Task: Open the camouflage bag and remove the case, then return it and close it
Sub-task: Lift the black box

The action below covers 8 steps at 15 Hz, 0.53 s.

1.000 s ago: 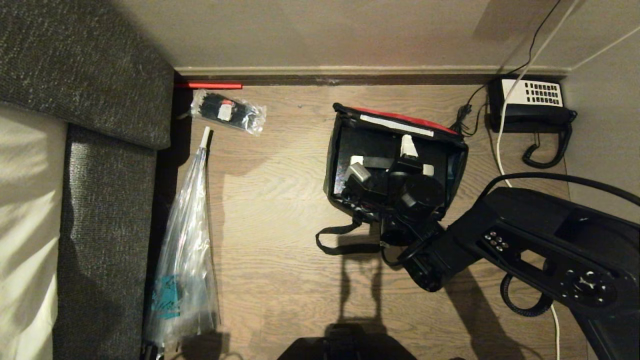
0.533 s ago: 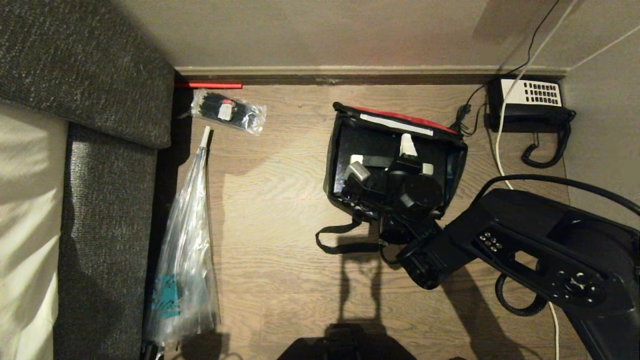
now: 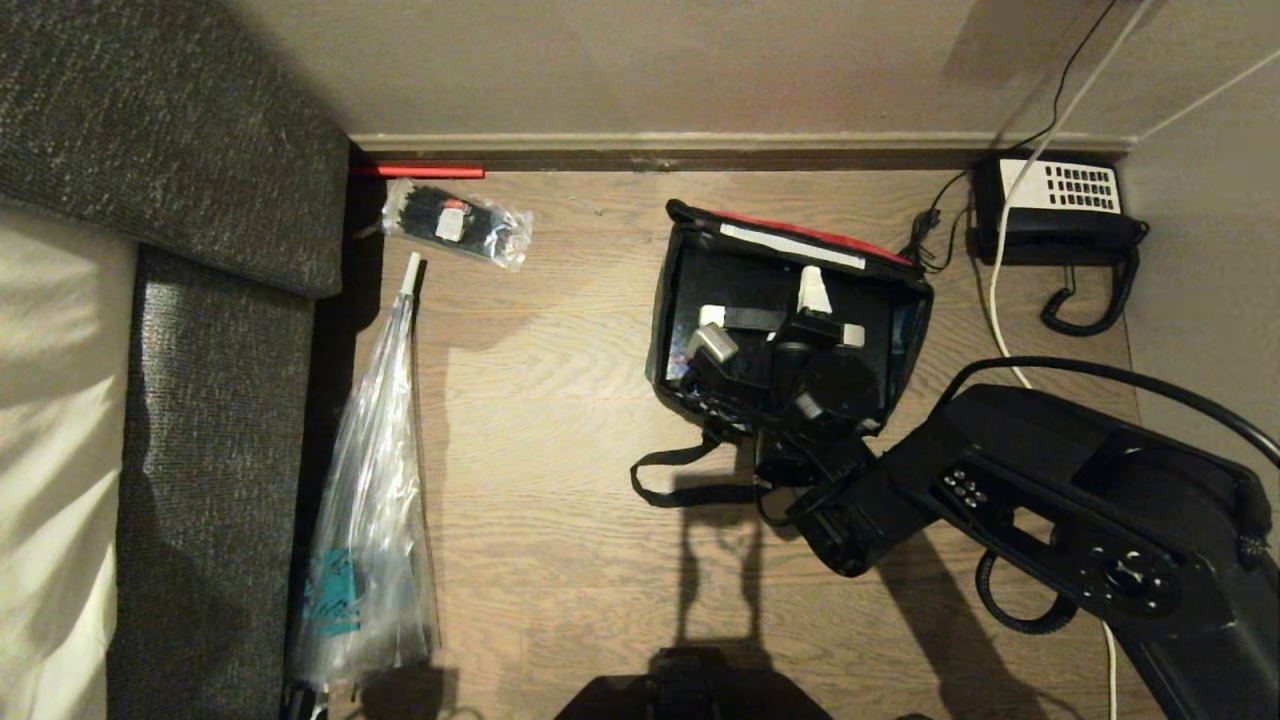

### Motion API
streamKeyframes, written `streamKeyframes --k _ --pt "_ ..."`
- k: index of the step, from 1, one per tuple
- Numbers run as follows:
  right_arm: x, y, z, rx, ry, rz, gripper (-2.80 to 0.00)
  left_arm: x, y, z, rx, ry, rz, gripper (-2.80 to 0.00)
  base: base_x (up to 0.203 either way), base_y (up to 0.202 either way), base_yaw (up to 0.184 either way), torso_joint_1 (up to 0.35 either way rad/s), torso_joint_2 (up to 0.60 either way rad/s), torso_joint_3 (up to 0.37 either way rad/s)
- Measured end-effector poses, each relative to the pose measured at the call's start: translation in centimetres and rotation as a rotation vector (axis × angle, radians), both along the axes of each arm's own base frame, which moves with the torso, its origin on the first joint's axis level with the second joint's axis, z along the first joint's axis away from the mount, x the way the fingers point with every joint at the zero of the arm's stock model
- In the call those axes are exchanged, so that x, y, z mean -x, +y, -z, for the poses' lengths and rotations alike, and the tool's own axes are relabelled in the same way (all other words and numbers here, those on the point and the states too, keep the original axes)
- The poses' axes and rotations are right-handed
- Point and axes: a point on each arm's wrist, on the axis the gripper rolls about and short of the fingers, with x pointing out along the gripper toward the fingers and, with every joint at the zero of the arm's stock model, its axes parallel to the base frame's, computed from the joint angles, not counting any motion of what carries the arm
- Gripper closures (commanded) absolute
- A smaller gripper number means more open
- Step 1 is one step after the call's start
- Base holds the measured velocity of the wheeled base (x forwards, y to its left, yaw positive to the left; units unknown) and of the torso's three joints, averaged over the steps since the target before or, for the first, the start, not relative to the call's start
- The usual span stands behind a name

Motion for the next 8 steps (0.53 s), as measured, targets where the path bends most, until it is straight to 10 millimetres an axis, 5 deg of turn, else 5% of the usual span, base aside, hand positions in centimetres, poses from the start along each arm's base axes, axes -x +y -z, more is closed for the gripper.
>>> streamKeyframes --k 1,8 --pt "0.1 0.0 0.2 0.007 0.006 -0.006 0.00 0.0 0.0 0.0 0.000 0.000 0.000 0.00 0.000 0.000 0.000 0.000 0.00 0.000" --pt "0.3 -0.1 2.0 0.042 0.073 -0.003 0.00 0.0 0.0 0.0 0.000 0.000 0.000 0.00 0.000 0.000 0.000 0.000 0.00 0.000"
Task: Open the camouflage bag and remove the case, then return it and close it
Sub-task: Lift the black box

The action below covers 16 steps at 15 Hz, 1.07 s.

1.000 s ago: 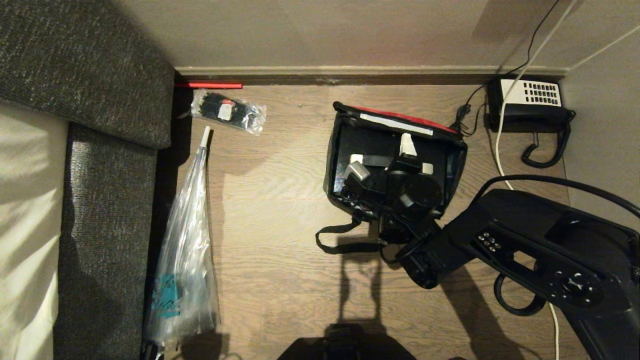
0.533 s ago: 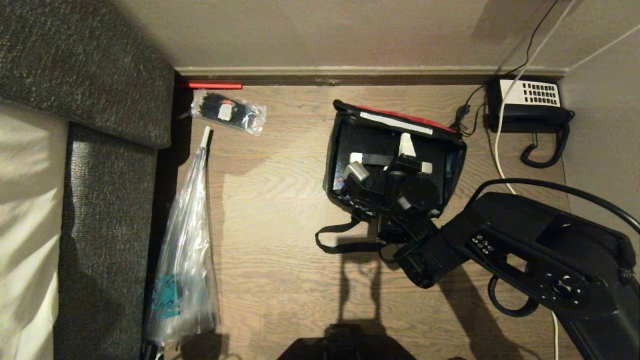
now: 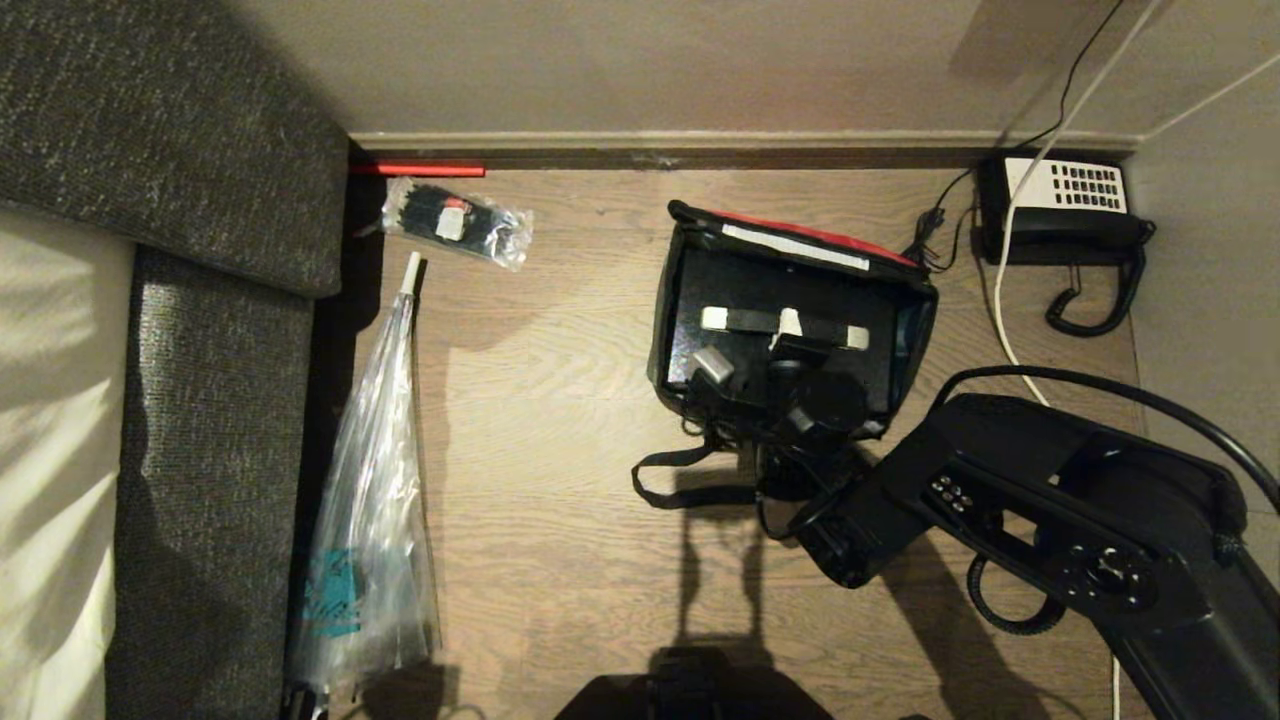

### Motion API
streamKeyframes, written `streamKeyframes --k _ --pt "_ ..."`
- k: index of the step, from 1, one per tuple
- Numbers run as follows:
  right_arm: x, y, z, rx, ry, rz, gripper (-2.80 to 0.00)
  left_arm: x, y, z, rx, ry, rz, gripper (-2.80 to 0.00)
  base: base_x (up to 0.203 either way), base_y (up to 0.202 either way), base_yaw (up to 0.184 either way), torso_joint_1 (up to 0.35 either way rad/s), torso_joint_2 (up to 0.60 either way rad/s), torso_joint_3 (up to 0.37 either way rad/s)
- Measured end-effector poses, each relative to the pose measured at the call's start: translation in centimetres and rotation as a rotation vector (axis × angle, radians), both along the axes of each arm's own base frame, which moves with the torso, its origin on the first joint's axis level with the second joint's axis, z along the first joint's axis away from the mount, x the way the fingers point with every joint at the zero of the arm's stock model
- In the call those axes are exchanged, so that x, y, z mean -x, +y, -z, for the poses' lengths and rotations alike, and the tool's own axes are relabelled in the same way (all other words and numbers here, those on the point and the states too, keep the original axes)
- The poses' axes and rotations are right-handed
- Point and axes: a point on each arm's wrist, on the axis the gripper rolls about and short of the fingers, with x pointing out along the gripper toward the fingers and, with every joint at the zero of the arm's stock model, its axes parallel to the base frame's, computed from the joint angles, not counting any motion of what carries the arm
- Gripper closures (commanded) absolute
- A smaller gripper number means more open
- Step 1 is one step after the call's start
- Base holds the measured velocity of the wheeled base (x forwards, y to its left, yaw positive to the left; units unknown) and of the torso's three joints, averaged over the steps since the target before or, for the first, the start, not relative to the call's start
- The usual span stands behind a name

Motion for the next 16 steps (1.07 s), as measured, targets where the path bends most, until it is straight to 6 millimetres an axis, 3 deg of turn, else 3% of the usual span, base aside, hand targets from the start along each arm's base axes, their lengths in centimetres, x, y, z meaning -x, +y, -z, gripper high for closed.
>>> streamKeyframes --k 8,16 --pt "-0.1 0.1 -0.2 -0.017 -0.015 0.004 0.00 0.0 0.0 0.0 0.000 0.000 0.000 0.00 0.000 0.000 0.000 0.000 0.00 0.000" --pt "0.2 0.0 -2.7 -0.036 -0.054 -0.003 0.00 0.0 0.0 0.0 0.000 0.000 0.000 0.00 0.000 0.000 0.000 0.000 0.00 0.000"
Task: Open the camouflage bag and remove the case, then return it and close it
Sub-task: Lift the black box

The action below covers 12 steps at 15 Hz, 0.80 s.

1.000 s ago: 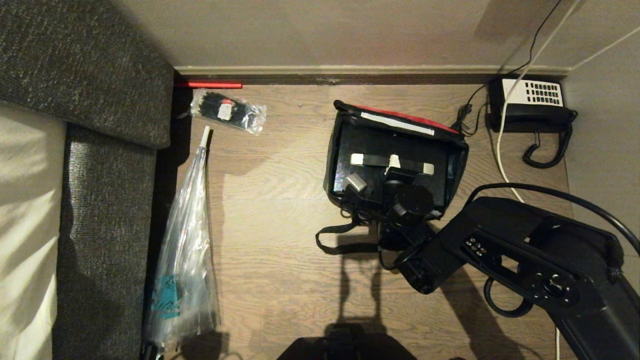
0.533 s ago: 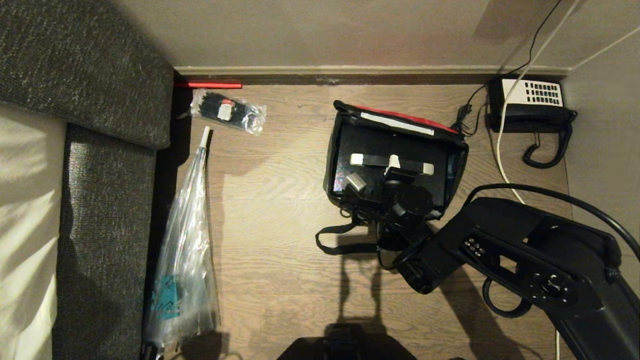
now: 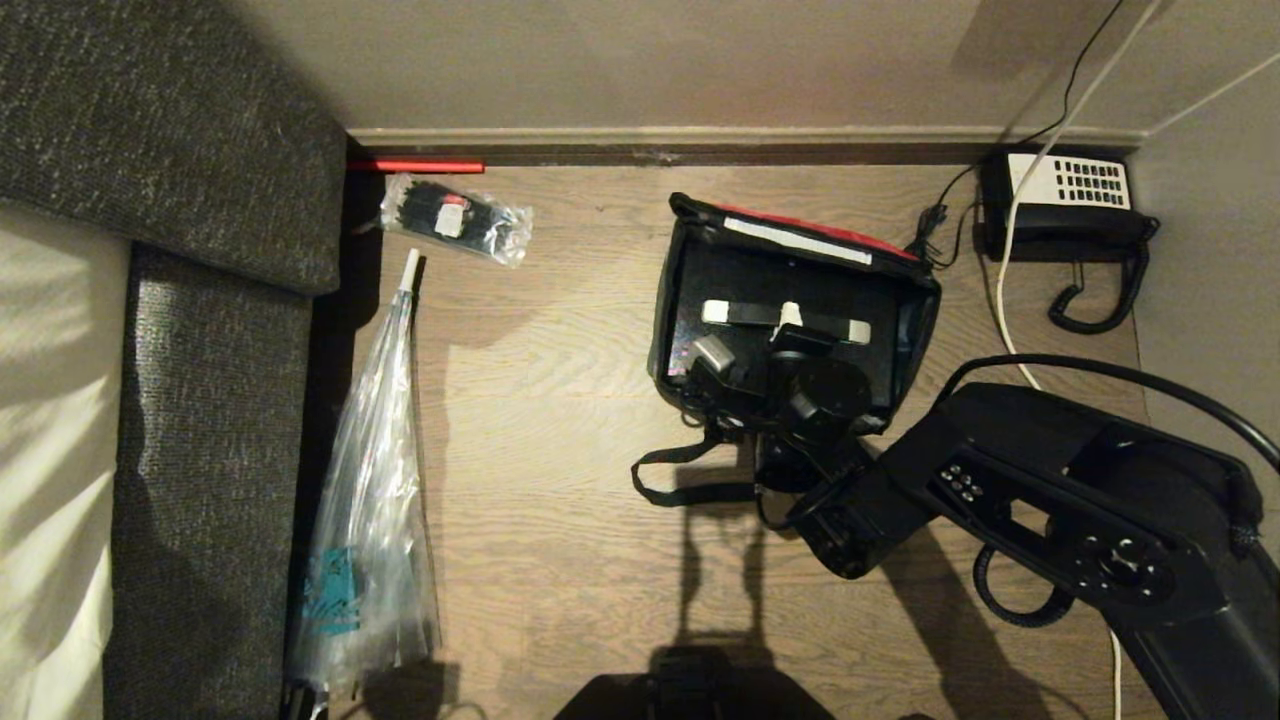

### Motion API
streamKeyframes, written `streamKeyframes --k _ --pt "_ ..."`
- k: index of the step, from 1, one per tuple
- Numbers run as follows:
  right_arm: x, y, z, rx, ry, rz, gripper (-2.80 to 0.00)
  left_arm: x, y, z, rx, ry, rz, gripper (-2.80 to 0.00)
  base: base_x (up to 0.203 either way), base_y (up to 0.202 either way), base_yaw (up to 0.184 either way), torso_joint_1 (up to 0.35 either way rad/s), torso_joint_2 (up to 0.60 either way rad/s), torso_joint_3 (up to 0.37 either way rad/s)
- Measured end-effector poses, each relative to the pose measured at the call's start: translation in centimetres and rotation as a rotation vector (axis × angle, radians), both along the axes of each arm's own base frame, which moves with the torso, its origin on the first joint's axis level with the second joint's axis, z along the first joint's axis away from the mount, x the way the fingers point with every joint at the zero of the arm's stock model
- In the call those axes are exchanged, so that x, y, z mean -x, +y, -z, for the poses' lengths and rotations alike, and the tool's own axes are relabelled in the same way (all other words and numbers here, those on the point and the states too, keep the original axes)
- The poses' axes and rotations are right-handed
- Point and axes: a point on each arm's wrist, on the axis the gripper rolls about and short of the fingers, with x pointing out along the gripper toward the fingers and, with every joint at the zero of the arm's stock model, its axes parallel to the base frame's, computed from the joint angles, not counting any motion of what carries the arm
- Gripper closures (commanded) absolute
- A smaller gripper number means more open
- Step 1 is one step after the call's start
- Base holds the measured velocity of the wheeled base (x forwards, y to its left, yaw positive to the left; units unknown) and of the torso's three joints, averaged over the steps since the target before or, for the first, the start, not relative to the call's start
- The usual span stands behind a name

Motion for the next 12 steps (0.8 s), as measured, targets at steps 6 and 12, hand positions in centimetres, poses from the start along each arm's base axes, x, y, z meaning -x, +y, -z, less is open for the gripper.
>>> streamKeyframes --k 6,12 --pt "0.1 -0.3 -1.0 -0.010 -0.021 0.002 0.00 0.0 0.0 0.0 0.000 0.000 0.000 0.00 0.000 0.000 0.000 0.000 0.00 0.000" --pt "-0.1 -0.2 -1.8 -0.017 -0.053 -0.046 0.00 0.0 0.0 0.0 0.000 0.000 0.000 0.00 0.000 0.000 0.000 0.000 0.00 0.000"
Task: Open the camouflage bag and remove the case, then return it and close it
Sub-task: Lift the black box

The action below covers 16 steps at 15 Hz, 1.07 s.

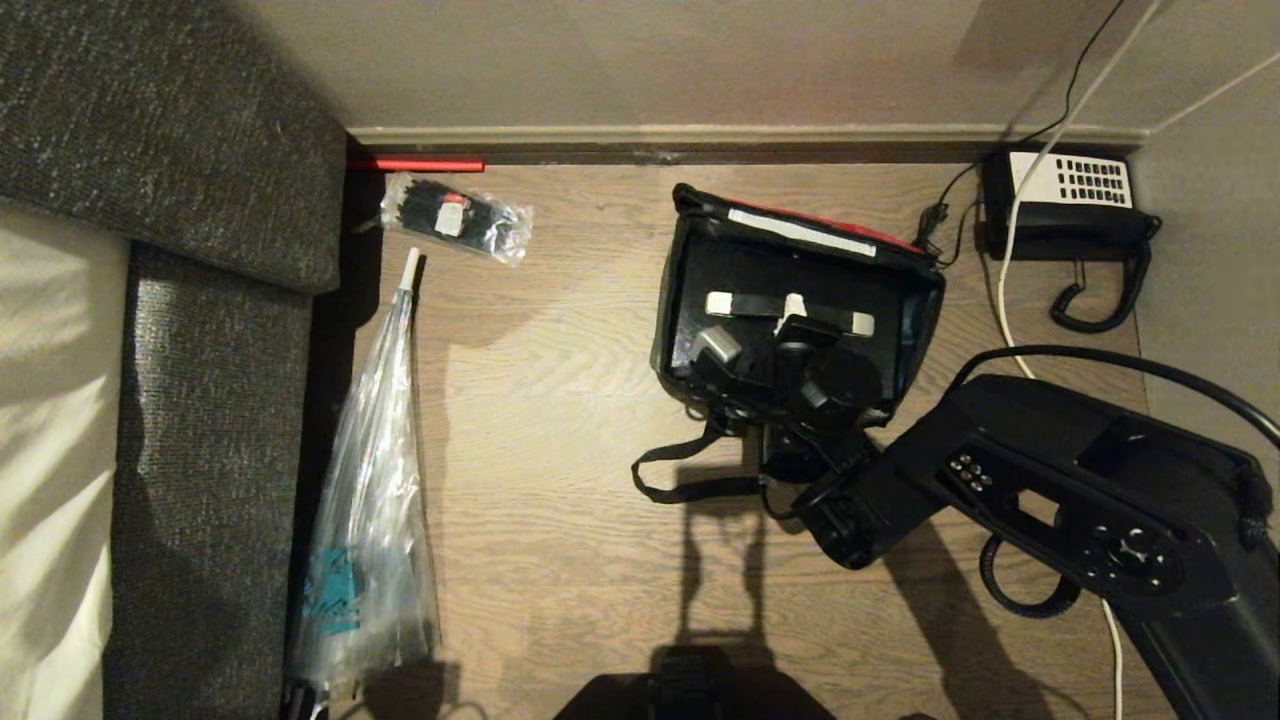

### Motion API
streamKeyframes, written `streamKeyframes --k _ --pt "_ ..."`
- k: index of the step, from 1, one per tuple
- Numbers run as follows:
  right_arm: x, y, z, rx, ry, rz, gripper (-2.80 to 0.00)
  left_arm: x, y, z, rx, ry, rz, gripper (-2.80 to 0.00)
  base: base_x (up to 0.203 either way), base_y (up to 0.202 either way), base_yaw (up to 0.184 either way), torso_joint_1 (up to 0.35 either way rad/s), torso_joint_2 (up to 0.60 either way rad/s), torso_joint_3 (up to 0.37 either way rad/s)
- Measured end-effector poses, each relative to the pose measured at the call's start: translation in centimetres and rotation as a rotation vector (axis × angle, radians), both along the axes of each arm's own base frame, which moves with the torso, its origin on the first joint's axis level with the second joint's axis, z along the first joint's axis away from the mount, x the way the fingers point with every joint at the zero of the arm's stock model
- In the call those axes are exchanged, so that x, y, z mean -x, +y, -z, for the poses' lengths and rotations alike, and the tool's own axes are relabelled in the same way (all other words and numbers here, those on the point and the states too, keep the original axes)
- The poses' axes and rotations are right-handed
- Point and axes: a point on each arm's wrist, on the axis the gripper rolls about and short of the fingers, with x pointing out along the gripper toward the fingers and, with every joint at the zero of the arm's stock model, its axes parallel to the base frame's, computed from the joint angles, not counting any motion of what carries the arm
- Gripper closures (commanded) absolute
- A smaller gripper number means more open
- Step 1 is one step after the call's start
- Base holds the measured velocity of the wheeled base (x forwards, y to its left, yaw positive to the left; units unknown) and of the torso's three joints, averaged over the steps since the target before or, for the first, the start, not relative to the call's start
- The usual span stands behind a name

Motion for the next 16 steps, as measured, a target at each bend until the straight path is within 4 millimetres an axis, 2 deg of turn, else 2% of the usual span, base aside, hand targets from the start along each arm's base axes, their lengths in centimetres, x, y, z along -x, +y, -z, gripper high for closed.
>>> streamKeyframes --k 5,8,12,16 --pt "0.5 0.8 -0.4 -0.004 -0.020 -0.088 0.00 0.0 0.0 0.0 0.000 0.000 0.000 0.00 0.000 0.000 0.000 0.000 0.00 0.000" --pt "1.4 1.3 -1.8 -0.010 -0.033 -0.111 0.00 0.0 0.0 0.0 0.000 0.000 0.000 0.00 0.000 0.000 0.000 0.000 0.00 0.000" --pt "3.7 2.3 -3.5 -0.012 -0.029 -0.159 0.00 0.0 0.0 0.0 0.000 0.000 0.000 0.00 0.000 0.000 0.000 0.000 0.00 0.000" --pt "4.7 2.4 -4.6 -0.019 -0.042 -0.176 0.00 0.0 0.0 0.0 0.000 0.000 0.000 0.00 0.000 0.000 0.000 0.000 0.00 0.000"
